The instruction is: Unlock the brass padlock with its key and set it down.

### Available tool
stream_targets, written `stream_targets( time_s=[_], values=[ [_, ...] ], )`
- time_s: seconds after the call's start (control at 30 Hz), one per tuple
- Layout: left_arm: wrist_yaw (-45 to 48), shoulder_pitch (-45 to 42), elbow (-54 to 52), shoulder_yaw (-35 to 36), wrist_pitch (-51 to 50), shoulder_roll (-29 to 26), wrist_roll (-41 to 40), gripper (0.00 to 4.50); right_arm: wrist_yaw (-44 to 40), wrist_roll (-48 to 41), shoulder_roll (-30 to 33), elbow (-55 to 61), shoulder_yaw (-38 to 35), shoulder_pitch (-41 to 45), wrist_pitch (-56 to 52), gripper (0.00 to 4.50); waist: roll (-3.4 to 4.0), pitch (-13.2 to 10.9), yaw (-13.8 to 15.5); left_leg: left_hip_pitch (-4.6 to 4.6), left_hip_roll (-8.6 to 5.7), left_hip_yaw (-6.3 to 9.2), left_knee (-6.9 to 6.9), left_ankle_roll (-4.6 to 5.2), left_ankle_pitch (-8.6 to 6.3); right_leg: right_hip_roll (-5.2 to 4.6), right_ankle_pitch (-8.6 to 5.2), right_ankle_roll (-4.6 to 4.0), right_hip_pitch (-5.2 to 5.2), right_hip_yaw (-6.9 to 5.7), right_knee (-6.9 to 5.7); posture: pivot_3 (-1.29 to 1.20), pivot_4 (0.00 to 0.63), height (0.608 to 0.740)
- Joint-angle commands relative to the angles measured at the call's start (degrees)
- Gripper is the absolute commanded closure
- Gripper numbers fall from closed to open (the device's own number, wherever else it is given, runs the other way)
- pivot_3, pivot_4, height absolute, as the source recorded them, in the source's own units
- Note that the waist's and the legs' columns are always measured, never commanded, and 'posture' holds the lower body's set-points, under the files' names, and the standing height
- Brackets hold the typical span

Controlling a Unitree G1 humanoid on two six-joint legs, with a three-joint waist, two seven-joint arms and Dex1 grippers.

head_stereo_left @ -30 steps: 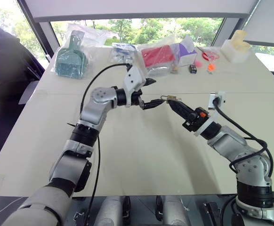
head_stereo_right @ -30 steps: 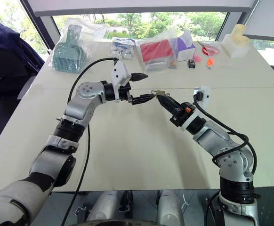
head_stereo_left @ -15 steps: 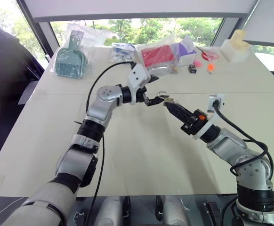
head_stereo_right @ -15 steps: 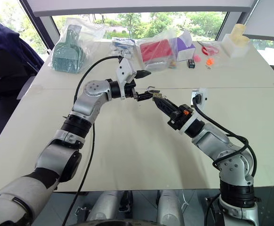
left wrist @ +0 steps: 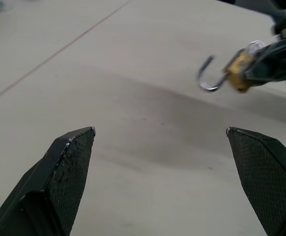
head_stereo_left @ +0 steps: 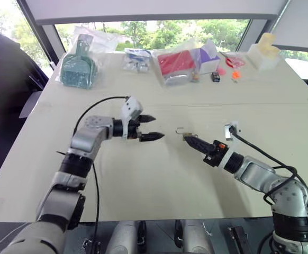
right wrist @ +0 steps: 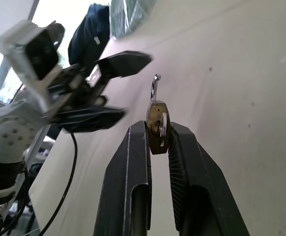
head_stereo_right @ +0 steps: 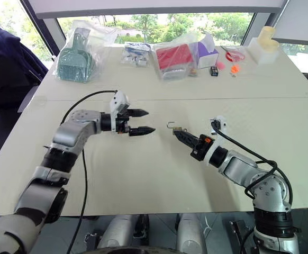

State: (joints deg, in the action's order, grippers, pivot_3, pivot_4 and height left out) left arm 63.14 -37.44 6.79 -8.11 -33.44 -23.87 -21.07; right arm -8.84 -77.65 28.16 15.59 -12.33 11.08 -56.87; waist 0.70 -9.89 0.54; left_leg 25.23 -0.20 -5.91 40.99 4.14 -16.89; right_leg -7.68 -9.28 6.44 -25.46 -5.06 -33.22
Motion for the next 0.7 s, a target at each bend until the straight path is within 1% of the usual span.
stream_targets(
  time_s=[0.03,0.2,0.27,0.3,0.37,0.43,0.5,0.57,0.7],
  values=[
    [-2.62,4.98,-9.29,0.75,-4.7,0.03,-3.49,0.03,-1.4,-1.62,1.04,-2.67,-1.41,2.53,-1.28,4.5,0.01,0.0,0.12,-0.01,0.0,0.0,0.0,0.0,0.0,-0.01,0.0,0.0,0.01,0.01,0.0,0.0,0.15,0.735],
    [-7.91,10.53,-13.9,0.65,-4.78,1.72,-3.01,0.03,-4.88,3.82,4.52,-6.6,1.34,4.73,-4.31,4.5,0.01,0.01,0.22,-0.01,-0.01,0.01,-0.01,-0.01,0.0,0.01,-0.01,-0.01,-0.01,0.0,-0.03,0.0,0.15,0.735],
    [-9.55,11.0,-14.15,0.52,-3.91,2.27,-2.39,0.0,-7.66,6.61,5.9,-7.04,2.38,5.15,-4.18,3.48,0.01,0.01,0.22,-0.01,-0.01,0.01,-0.01,-0.01,0.0,0.01,-0.01,-0.01,0.0,0.0,-0.02,0.0,0.15,0.735],
    [-10.33,11.09,-14.24,0.36,-3.54,2.41,-2.02,0.0,-9.03,7.55,6.57,-7.22,2.62,5.18,-4.36,3.16,0.01,0.01,0.16,-0.01,-0.01,0.01,-0.01,0.0,0.0,0.02,-0.01,-0.01,0.0,0.0,-0.02,0.0,0.15,0.735],
    [-11.4,11.18,-14.21,-0.01,-2.76,2.63,-1.54,0.0,-10.81,9.38,7.58,-8.08,2.93,5.36,-4.73,2.14,0.01,0.01,0.16,-0.01,-0.01,0.0,-0.01,0.0,0.0,0.02,-0.01,-0.01,-0.01,0.0,-0.02,0.0,0.15,0.735],
    [-12.26,11.27,-14.29,-0.19,-2.47,3.02,-1.69,0.0,-12.54,11.93,9.08,-9.2,3.1,5.37,-4.87,1.01,0.01,0.01,0.15,-0.01,-0.01,0.0,-0.01,0.0,0.0,0.03,-0.01,-0.01,-0.01,0.0,-0.02,0.0,0.15,0.735],
    [-12.72,11.48,-14.68,-0.43,-2.26,3.12,-1.85,0.0,-14.74,14.41,11.04,-9.36,2.83,4.84,-4.63,0.05,0.01,0.01,0.25,-0.01,-0.02,-0.01,-0.01,0.01,0.0,0.02,-0.01,-0.01,0.0,0.0,-0.02,0.0,0.15,0.735],
    [-12.95,11.66,-15.25,-0.3,-2.27,2.85,-2.13,0.0,-17.7,17.31,14.55,-8.14,1.71,3.17,-3.24,0.05,0.02,0.01,0.35,-0.01,-0.03,-0.01,0.0,0.01,0.0,0.02,-0.01,-0.01,0.0,0.0,-0.02,0.0,0.15,0.735],
    [-12.75,12.06,-15.94,0.32,-2.21,1.92,-2.7,0.0,-25.77,24.15,23.63,-4.24,-1.25,-3.58,2.03,0.05,-0.02,0.01,0.27,0.01,-0.06,-0.01,0.0,0.05,-0.03,0.01,-0.01,0.0,0.03,0.0,0.03,0.0,0.15,0.735]
  ],
)
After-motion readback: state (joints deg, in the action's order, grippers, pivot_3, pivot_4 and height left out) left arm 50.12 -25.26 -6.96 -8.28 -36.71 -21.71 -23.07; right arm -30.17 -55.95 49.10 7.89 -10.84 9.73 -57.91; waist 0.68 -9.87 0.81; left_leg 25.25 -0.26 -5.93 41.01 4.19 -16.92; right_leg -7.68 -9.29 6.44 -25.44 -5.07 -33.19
